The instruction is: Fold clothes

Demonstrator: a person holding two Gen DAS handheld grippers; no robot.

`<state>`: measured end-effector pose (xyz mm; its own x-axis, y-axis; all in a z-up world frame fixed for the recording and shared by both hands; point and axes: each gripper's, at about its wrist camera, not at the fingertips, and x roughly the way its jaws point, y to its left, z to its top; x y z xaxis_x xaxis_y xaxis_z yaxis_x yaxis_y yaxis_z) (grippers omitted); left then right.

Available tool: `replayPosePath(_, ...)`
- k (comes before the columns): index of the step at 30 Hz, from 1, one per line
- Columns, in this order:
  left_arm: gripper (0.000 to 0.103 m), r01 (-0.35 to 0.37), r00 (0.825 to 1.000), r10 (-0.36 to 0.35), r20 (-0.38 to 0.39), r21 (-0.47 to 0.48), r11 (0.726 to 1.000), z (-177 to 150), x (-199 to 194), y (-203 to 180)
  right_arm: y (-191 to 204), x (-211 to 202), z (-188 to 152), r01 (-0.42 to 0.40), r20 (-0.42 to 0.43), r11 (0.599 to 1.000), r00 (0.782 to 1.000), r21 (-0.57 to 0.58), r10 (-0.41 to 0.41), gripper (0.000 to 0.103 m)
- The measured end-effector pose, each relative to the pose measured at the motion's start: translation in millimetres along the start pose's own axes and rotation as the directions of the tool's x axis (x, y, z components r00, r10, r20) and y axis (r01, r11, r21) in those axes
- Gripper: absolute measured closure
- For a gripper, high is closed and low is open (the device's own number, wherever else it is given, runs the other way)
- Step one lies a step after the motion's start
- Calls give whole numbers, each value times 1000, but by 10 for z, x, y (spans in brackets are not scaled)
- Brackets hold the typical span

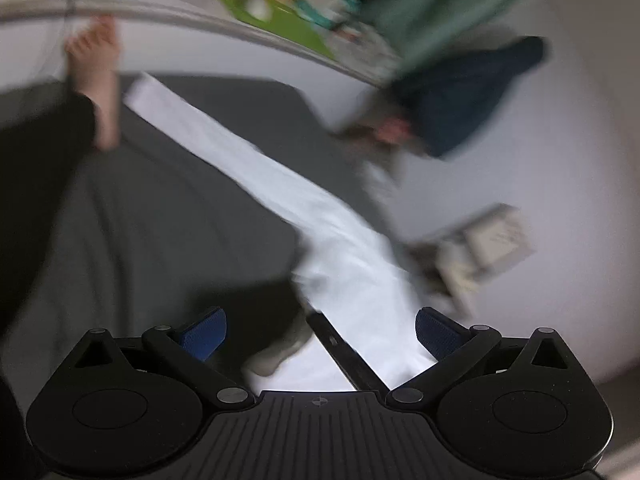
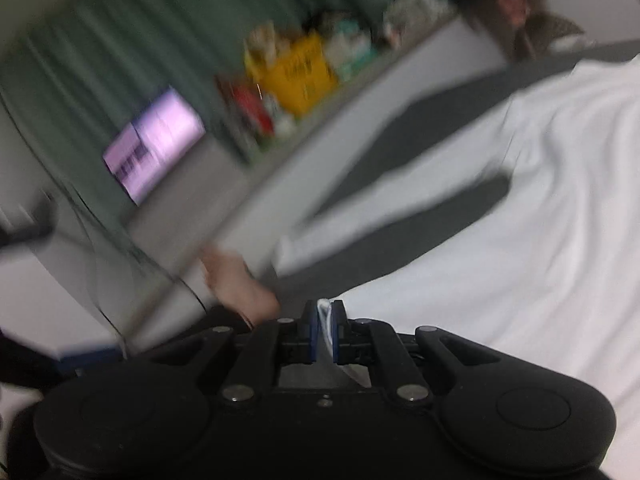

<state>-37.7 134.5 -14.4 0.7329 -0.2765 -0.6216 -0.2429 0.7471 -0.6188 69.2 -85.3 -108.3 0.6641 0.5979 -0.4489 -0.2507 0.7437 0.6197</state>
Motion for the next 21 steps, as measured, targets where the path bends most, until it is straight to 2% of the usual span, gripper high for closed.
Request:
replayPosePath(4,1,-136,990,136,24,3,991,179,608,127,100,616,-247,64,-132,998,989,-19,-66,96)
replayPosePath(7,1,-136,990,137,-34,40,990,399,949,70,162,1038,-422,103,-220,994,969,-34,-108,96)
replayPosePath(8,1,-136,989,140,-57,65,989,464,1060,36,130,1005,-428,88,-218,996,972,-22,-91,96)
replayPosePath(10,1,-135,984,147,-95,127,983,544,1334,-56,97,900,-396,67,-227,998,971,-16,-69,90)
replayPosePath(11,1,-131,982,151,-115,160,978,565,1488,-104,107,811,-321,54,-215,997,975,-54,-64,82)
replayPosePath(12,1,-121,978,148,-144,180,976,580,1639,-121,117,722,-246,41,-203,995,977,-92,-59,65)
replayPosePath(13,1,-106,975,141,-174,196,975,596,1790,-135,126,619,-170,37,-184,990,981,-134,-61,58)
replayPosePath(14,1,-75,972,114,-204,190,979,620,1938,-129,130,464,-94,64,-137,980,986,-190,-91,54)
replayPosePath(15,1,-32,970,69,-233,157,987,647,2059,-105,122,316,-23,90,-96,968,989,-233,-115,54)
replayPosePath(17,1,69,961,-52,-273,53,996,715,2373,-31,23,84,74,129,-62,962,987,-242,-148,53)
replayPosePath(19,1,133,950,-143,-279,-55,990,743,2694,-5,-85,-90,69,169,-64,958,980,-231,-188,53)
replayPosePath(21,1,149,950,-169,-264,-96,984,719,3041,-63,-157,-197,-43,191,-102,950,970,-248,-222,54)
